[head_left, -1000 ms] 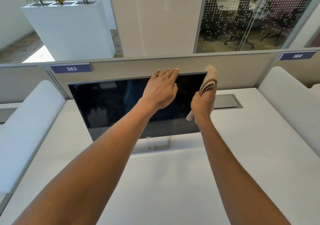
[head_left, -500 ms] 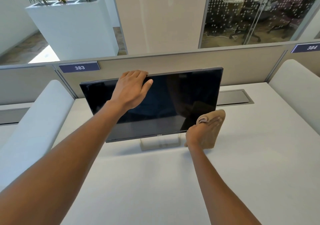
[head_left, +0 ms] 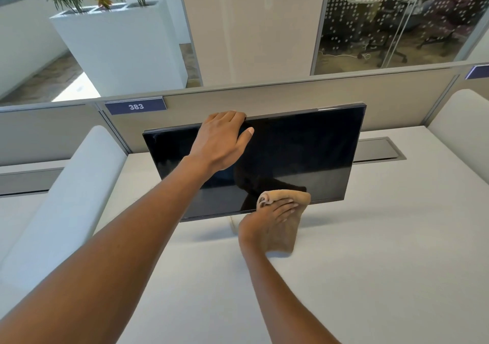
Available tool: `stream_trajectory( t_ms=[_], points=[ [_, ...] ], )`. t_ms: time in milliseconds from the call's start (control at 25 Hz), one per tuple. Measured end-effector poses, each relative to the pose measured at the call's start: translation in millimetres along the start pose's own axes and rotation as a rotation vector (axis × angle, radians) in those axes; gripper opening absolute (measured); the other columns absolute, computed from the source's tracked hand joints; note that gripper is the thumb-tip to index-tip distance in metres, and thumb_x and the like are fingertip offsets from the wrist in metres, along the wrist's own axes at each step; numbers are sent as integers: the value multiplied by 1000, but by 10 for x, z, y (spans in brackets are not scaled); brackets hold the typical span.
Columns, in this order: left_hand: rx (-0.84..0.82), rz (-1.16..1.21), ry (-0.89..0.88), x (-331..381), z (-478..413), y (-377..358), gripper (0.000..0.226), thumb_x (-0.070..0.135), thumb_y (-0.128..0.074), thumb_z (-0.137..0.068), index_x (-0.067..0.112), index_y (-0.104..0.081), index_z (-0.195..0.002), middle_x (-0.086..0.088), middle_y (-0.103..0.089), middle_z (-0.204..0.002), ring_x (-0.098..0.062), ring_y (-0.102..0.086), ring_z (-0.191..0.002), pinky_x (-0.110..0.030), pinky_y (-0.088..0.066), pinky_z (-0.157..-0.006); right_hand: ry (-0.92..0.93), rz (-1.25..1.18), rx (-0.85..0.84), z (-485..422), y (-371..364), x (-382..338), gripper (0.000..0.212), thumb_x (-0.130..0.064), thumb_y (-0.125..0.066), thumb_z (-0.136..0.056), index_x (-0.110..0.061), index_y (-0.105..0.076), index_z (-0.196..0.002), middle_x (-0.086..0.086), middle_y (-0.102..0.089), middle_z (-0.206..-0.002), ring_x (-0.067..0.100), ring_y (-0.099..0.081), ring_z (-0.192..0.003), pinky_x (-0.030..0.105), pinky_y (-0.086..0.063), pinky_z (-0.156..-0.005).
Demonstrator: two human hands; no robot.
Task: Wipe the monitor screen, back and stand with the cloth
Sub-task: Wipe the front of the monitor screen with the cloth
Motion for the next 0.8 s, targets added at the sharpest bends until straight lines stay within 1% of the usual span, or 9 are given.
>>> stream_trajectory(
  t_ms=[40,120,160,200,360,520,560,680,800],
  points=[
    [-4,-1,-2,-6,0,1,45,48,-36,-107,15,-60,-126,-3,-69,-119,-24,-62,-113,-42,-40,-111,49,18,13,94,-78,-30,94,-19,-61,-103,4,9,-161,23,-1,-173,41,-9,-160,46,-6,-130],
    [-8,2,-10,-3,7,5,44,48,-36,-107,15,-60,-127,-3,-69,-120,-24,-62,-114,-42,-40,-111,136,46,55,172,-135,-2,97,-13,-71,-93,6,-4,-161,29,-19,-169,45,-26,-155,50,-23,-127],
    [-9,6,-15,1,8,5,44,47,-37,-107,15,-59,-127,-3,-68,-120,-24,-62,-114,-41,-39,-111,174,60,86,138,-118,49,98,-12,-74,-90,7,-9,-161,30,-24,-167,46,-32,-152,51,-30,-124],
    [-12,10,-19,4,9,6,44,47,-37,-108,15,-59,-127,-4,-68,-121,-24,-62,-114,-41,-39,-111,199,71,105,83,-68,118,98,-11,-74,-89,7,-9,-160,30,-24,-166,46,-32,-152,53,-33,-123],
    [-10,14,-26,12,9,13,44,45,-39,-107,13,-60,-128,-4,-68,-122,-25,-61,-116,-41,-39,-110,241,199,211,-370,214,448,99,-7,-69,-93,3,2,-162,27,-14,-170,45,-21,-157,54,-27,-126],
    [4,20,-27,2,10,24,44,46,-39,-106,13,-60,-125,-4,-68,-121,-25,-61,-115,-41,-40,-110,250,308,215,-411,235,505,103,-14,-67,-97,3,12,-161,26,-8,-171,45,-14,-158,52,-20,-129],
    [7,21,-28,2,11,24,44,46,-39,-106,13,-61,-125,-4,-68,-121,-24,-61,-115,-41,-39,-110,269,319,186,-294,139,469,104,-12,-68,-95,4,12,-161,28,-9,-170,46,-16,-158,53,-22,-128],
    [11,10,-29,1,5,16,44,47,-38,-106,13,-61,-124,-3,-68,-120,-24,-61,-113,-40,-39,-110,396,322,122,229,-222,303,105,1,-72,-84,9,-1,-160,33,-19,-167,48,-25,-154,54,-31,-124],
    [4,9,-36,-9,10,11,44,47,-37,-106,14,-60,-123,-3,-68,-117,-24,-61,-111,-39,-39,-109,513,276,47,696,-504,171,99,13,-65,-81,8,-8,-161,32,-18,-168,46,-26,-155,53,-33,-122]
  ],
)
Point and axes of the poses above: each hand's wrist, its own z-axis away from the middle knuckle, its own y-axis out of the back of the hand, x = y × z, the point moved 9 cm from there along -z, towards the middle knuckle
